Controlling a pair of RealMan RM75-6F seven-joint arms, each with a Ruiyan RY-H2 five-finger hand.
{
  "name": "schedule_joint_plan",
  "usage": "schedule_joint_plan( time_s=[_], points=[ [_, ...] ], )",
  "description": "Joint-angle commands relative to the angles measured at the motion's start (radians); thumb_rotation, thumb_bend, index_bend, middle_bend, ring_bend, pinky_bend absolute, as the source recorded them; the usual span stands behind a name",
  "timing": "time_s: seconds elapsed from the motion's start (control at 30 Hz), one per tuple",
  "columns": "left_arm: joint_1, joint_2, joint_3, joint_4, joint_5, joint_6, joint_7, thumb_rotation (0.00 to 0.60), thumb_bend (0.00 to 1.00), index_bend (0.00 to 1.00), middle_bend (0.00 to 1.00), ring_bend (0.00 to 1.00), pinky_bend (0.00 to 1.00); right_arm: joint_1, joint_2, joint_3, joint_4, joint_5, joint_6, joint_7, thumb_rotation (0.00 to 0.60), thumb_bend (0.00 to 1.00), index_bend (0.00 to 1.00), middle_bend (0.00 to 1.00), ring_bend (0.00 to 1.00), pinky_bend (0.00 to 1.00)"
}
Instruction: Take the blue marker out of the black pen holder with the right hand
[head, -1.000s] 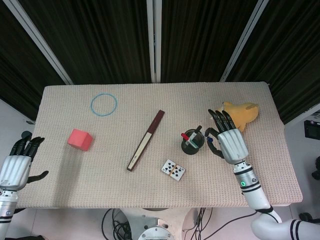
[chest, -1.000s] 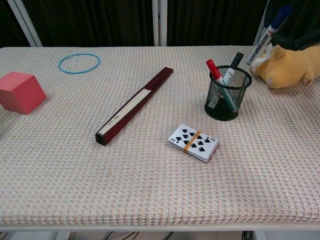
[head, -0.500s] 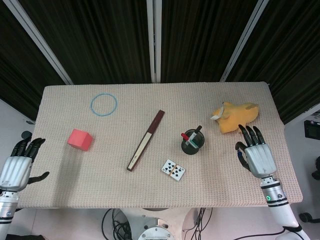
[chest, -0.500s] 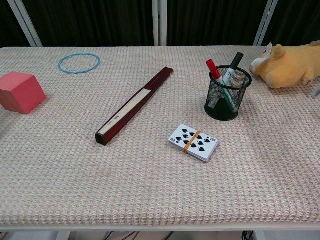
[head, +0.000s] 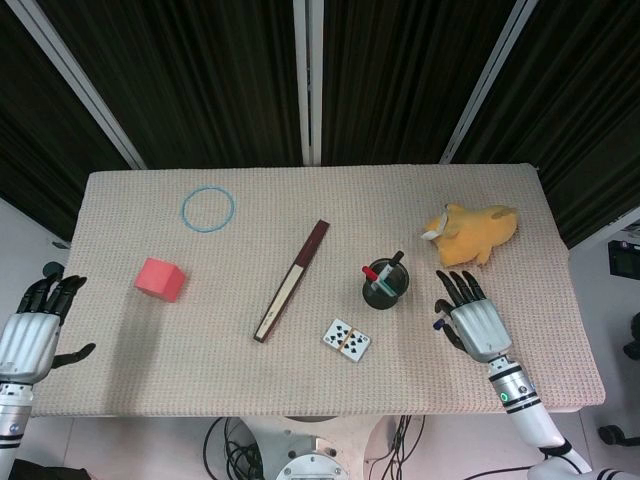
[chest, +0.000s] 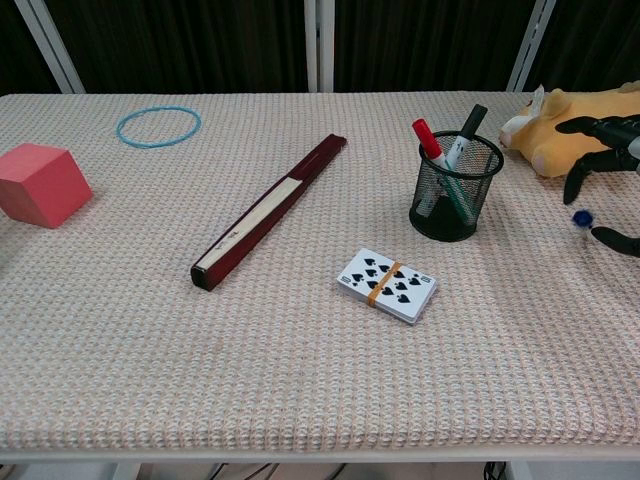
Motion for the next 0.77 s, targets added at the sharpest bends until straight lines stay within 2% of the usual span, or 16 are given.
schedule_joint_plan(
  time_s=[0.03,0.3,0.53,0.77],
  points=[
    [-0.002,-0.002,-0.001,0.002,-0.001,-0.003,0.0,0.6,0.02,0.1,0.09,0.0,0.1,-0.004,0.007,-0.009,0.007,-0.067,0.045,0.095,0.6,0.17,0.0,0.0,0.0,0.0],
    [-0.004,-0.006,-0.001,-0.004,0.007,0.001,0.014,0.6,0.02,0.1,0.09,0.0,0.1,-0.086,0.089,-0.024,-0.011,-0.102,0.18,0.161,0.6,0.15,0.0,0.0,0.0,0.0],
    [-0.005,-0.006,-0.001,-0.022,0.012,0.005,0.031,0.6,0.02,0.1,0.09,0.0,0.1,-0.192,0.238,-0.058,-0.038,-0.037,0.226,0.219,0.6,0.18,0.0,0.0,0.0,0.0],
    [-0.004,-0.007,0.0,-0.024,0.003,-0.002,0.046,0.6,0.02,0.1,0.09,0.0,0.1,-0.251,0.259,-0.038,-0.028,-0.009,0.284,0.215,0.6,0.18,0.0,0.0,0.0,0.0]
  ],
)
